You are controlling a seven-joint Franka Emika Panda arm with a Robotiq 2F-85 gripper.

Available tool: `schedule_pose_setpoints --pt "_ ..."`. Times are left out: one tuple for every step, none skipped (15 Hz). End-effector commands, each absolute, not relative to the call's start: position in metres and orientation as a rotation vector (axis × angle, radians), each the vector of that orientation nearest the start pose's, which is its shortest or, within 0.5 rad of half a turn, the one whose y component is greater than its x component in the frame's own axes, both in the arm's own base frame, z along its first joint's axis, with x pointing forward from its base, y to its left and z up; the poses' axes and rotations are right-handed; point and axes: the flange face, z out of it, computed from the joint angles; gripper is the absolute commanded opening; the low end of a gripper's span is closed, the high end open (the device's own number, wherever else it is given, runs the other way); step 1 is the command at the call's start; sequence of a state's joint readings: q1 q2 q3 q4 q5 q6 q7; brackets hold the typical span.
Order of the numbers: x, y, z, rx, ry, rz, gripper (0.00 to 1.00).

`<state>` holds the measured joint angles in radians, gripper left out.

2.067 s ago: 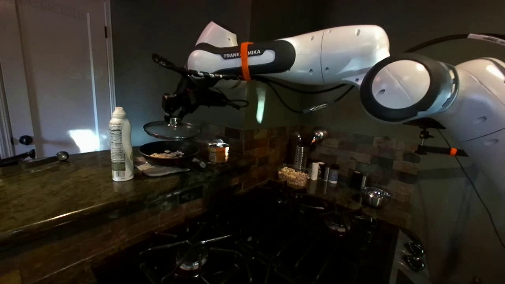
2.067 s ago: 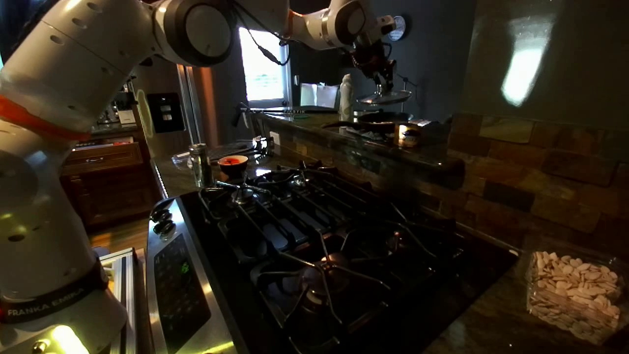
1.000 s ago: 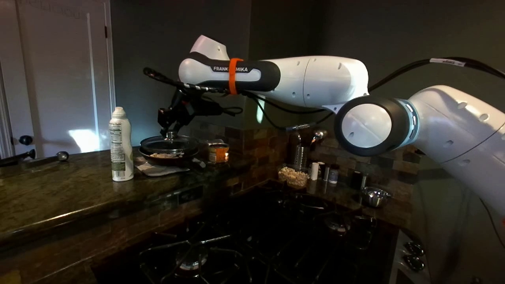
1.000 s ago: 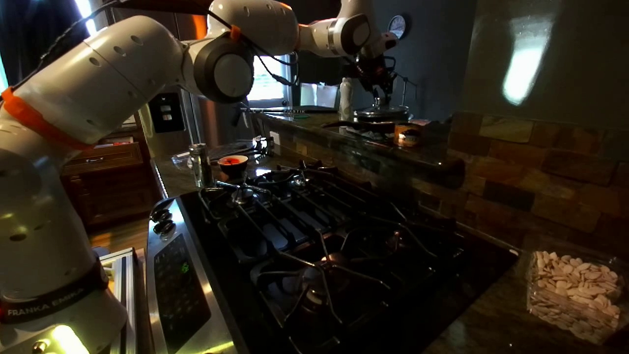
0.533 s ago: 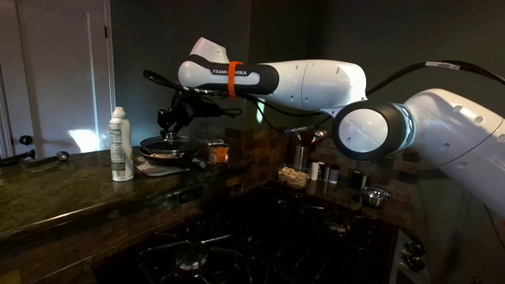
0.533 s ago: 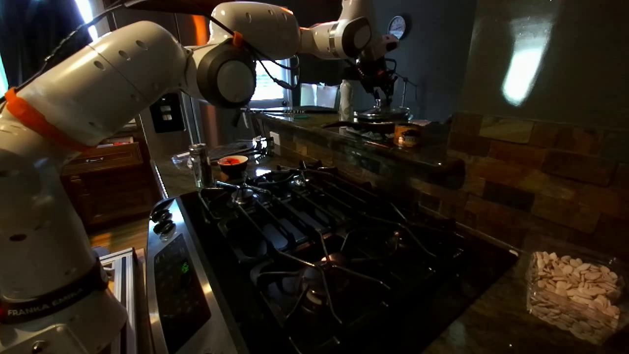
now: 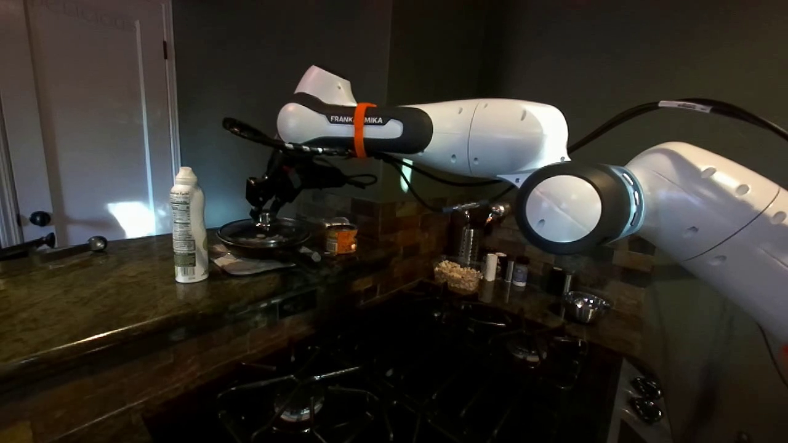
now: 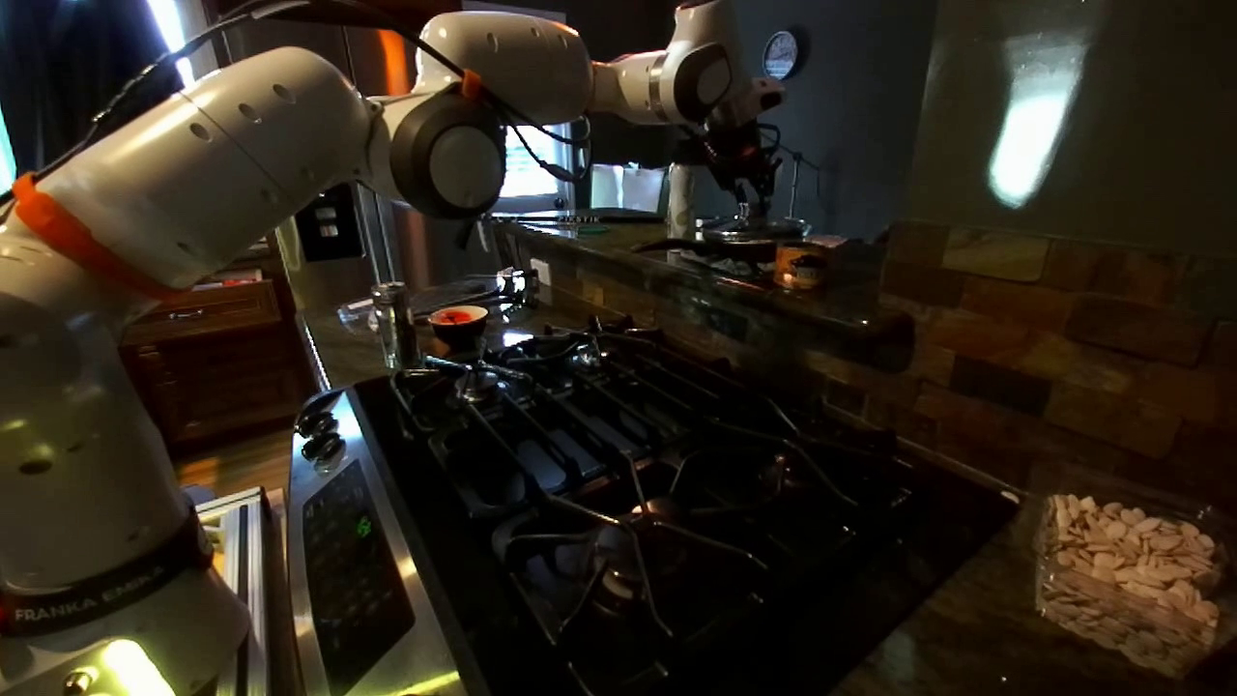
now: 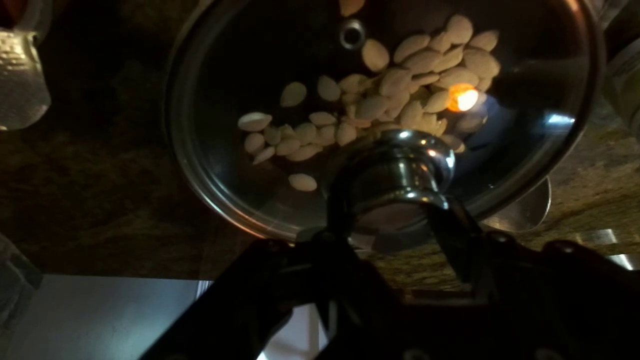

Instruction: Put the glass lid on the black pan.

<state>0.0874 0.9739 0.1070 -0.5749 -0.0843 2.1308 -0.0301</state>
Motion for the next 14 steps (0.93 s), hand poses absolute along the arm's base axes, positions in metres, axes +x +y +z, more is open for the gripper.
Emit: schedule_pose_setpoints --pt "0.817 0.101 0.498 -2.960 -0.268 -0.936 0.23" --pt "0.817 0.101 0.498 -2.962 -0.264 -0.936 0.23" --pt "0.817 0.100 0.498 -2.962 -0.264 -0.934 0.23" --pt "0.818 0.100 0.497 -2.961 -0.263 -0.932 0.23" --pt "0.818 0.101 0.496 -2.960 -0.265 -0.924 0.23" --pt "0.818 0.101 0.495 -2.955 -0.263 -0.917 0.55" --pt "0.818 0.102 0.495 -2.950 -0.261 -0.923 0.74" --pt "0.817 0.103 0.499 -2.940 -0.260 -0.939 0.81" --pt "0.816 0.104 0.506 -2.928 -0.262 -0.962 0.88" --pt "0.814 0.106 0.519 -2.919 -0.262 -0.992 0.96" --pt "0.811 0.107 0.531 -2.913 -0.268 -1.027 0.99" --pt "0.808 0.108 0.548 -2.899 -0.270 -1.073 1.00" --pt "0.801 0.111 0.569 -2.887 -0.275 -1.105 1.00" --pt "0.795 0.115 0.586 -2.883 -0.301 -1.123 1.00"
